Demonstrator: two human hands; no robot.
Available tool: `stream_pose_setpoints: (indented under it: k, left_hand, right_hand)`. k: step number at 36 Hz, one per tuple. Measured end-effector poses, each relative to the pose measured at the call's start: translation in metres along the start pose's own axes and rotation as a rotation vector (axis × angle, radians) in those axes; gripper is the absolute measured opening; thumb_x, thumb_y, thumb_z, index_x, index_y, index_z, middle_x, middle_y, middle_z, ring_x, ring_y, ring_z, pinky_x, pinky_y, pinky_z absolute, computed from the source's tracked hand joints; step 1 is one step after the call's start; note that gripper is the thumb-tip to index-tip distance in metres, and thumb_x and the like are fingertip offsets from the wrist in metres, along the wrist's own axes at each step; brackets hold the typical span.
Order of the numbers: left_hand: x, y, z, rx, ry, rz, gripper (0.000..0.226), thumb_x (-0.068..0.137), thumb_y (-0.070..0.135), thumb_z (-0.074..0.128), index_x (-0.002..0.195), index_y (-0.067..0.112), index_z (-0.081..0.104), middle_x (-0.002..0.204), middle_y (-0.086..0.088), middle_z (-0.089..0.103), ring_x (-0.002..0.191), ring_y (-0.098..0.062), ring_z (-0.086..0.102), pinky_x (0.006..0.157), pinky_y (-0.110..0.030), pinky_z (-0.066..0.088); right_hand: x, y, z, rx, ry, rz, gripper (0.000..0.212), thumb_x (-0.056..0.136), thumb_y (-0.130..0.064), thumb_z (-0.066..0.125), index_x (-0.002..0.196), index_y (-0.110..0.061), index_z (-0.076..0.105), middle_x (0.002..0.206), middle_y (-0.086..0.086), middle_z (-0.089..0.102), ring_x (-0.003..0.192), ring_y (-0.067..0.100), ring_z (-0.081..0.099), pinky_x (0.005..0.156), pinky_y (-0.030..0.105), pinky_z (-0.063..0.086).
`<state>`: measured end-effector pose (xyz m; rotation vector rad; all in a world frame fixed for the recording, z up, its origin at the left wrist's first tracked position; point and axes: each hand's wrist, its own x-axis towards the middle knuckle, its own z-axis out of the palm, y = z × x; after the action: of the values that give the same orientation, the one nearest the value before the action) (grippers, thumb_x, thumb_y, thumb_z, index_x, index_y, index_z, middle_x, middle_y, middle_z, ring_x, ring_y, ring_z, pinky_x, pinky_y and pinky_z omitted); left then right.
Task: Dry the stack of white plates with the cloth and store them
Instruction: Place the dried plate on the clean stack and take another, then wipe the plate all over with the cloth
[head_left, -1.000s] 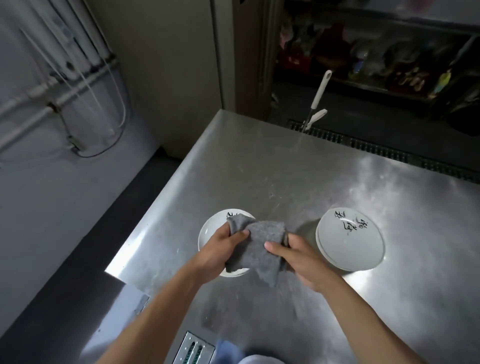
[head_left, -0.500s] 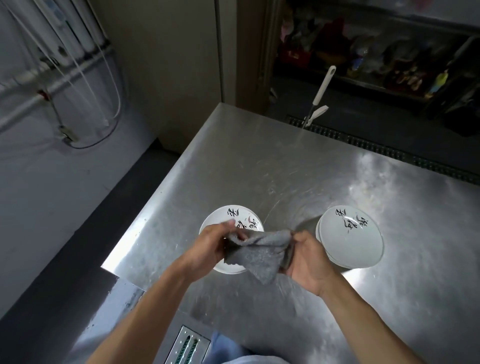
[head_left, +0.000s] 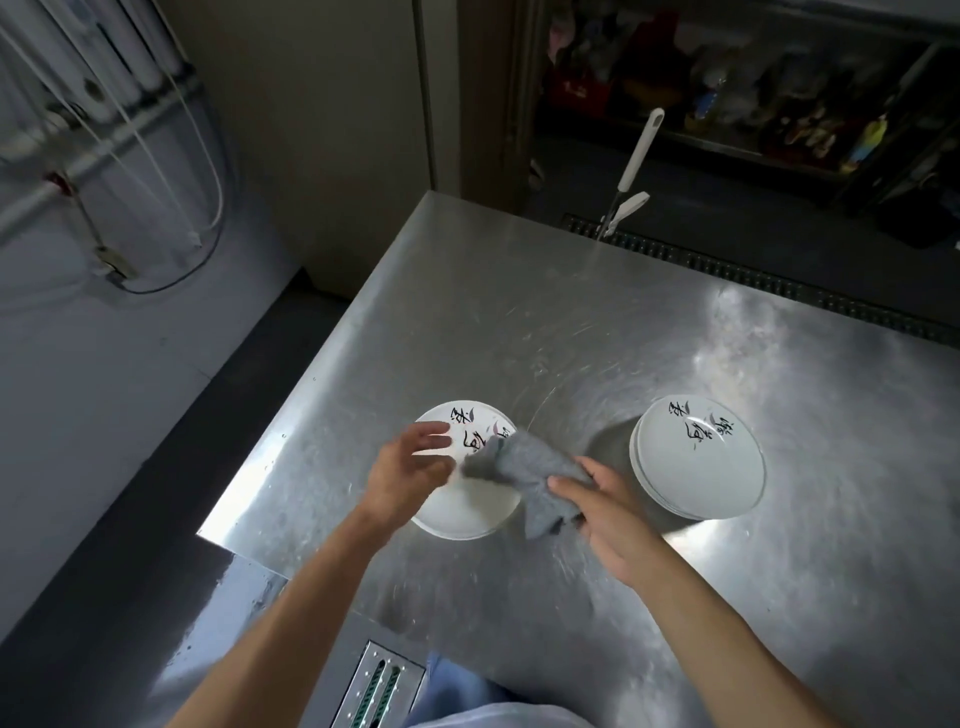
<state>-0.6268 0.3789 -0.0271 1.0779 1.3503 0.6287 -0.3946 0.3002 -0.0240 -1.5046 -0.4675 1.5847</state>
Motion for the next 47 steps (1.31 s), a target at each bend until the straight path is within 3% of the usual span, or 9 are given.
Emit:
stream_pose_setpoints:
  k: [7, 12, 20, 24, 31, 33, 37, 43, 47]
  left_hand:
    - [0.009, -0.024, -0.028, 0.369, 0.268, -0.091, 0.045, 0.093, 0.003, 0.059, 0.137, 0.013, 0.06, 0.121, -0.005, 0.061, 0.095, -0.021, 0.064, 0.092, -0.034, 0.054]
    - [0.005, -0.032, -0.028, 0.279, 0.178, -0.158, 0.04, 0.086, -0.002, 0.053, 0.099, 0.029, 0.075, 0.077, 0.016, 0.068, 0.077, -0.017, 0.064, 0.062, -0.019, 0.048]
    - [0.004, -0.038, -0.026, 0.301, 0.255, -0.069, 0.036, 0.087, 0.0, 0.058, 0.102, 0.029, 0.074, 0.094, 0.006, 0.073, 0.081, 0.0, 0.069, 0.08, -0.03, 0.055]
    - [0.007, -0.041, -0.028, 0.354, 0.264, -0.052, 0.037, 0.085, 0.003, 0.062, 0.113, 0.022, 0.077, 0.103, -0.002, 0.073, 0.085, -0.01, 0.072, 0.087, -0.035, 0.056]
    - [0.006, -0.033, -0.024, 0.289, 0.273, -0.063, 0.037, 0.082, 0.001, 0.061, 0.094, 0.035, 0.072, 0.081, 0.012, 0.072, 0.077, 0.011, 0.064, 0.07, -0.023, 0.051]
    - [0.007, -0.028, -0.022, 0.23, 0.256, -0.072, 0.036, 0.083, 0.0, 0.058, 0.097, 0.031, 0.07, 0.084, 0.012, 0.073, 0.081, 0.001, 0.068, 0.064, -0.019, 0.053]
    - [0.006, -0.016, -0.015, 0.109, 0.153, -0.081, 0.036, 0.093, -0.003, 0.047, 0.118, 0.022, 0.055, 0.099, -0.011, 0.074, 0.082, -0.03, 0.068, 0.073, -0.05, 0.062]
    - [-0.002, 0.008, 0.02, 0.022, -0.042, -0.09, 0.032, 0.097, -0.009, 0.042, 0.123, 0.011, 0.044, 0.108, -0.02, 0.072, 0.094, -0.033, 0.066, 0.076, -0.05, 0.064]
    - [-0.011, 0.012, 0.065, 0.012, -0.145, -0.111, 0.037, 0.098, -0.01, 0.041, 0.129, 0.01, 0.043, 0.112, -0.019, 0.067, 0.094, -0.03, 0.064, 0.079, -0.052, 0.061]
  right_hand:
    - [0.028, 0.006, 0.0, -0.181, 0.368, -0.209, 0.028, 0.093, -0.004, 0.063, 0.112, -0.025, 0.066, 0.098, -0.002, 0.074, 0.086, 0.015, 0.069, 0.077, 0.035, 0.056]
    - [0.045, 0.023, 0.014, -0.145, 0.299, -0.089, 0.024, 0.094, -0.004, 0.061, 0.115, -0.016, 0.066, 0.091, 0.008, 0.073, 0.068, 0.02, 0.064, 0.048, 0.028, 0.047]
    - [0.047, 0.034, 0.026, -0.161, 0.322, -0.082, 0.031, 0.087, -0.012, 0.062, 0.089, -0.041, 0.072, 0.079, 0.008, 0.073, 0.059, 0.02, 0.06, 0.044, 0.028, 0.042]
    - [0.048, 0.036, 0.026, -0.131, 0.325, -0.086, 0.025, 0.085, -0.013, 0.063, 0.087, -0.037, 0.072, 0.077, 0.013, 0.07, 0.057, 0.026, 0.055, 0.045, 0.03, 0.04]
    - [0.056, 0.044, 0.026, -0.118, 0.357, -0.054, 0.016, 0.088, -0.009, 0.062, 0.088, -0.023, 0.07, 0.077, 0.021, 0.067, 0.057, 0.029, 0.053, 0.044, 0.031, 0.038]
    - [0.058, 0.044, 0.024, -0.1, 0.371, -0.039, 0.012, 0.089, -0.009, 0.062, 0.091, -0.018, 0.069, 0.077, 0.019, 0.068, 0.056, 0.028, 0.053, 0.045, 0.031, 0.038]
    - [0.058, 0.043, 0.018, -0.074, 0.371, -0.03, 0.009, 0.09, -0.01, 0.064, 0.095, -0.015, 0.068, 0.089, 0.019, 0.072, 0.062, 0.029, 0.056, 0.053, 0.034, 0.042]
    - [0.037, 0.028, -0.025, -0.062, 0.508, -0.108, 0.002, 0.09, -0.009, 0.065, 0.09, -0.01, 0.067, 0.078, 0.01, 0.071, 0.057, 0.016, 0.058, 0.053, 0.03, 0.044]
    - [0.005, 0.024, -0.067, -0.105, 0.567, -0.185, 0.012, 0.093, -0.009, 0.061, 0.102, -0.015, 0.067, 0.092, 0.006, 0.072, 0.077, 0.02, 0.065, 0.068, 0.038, 0.055]
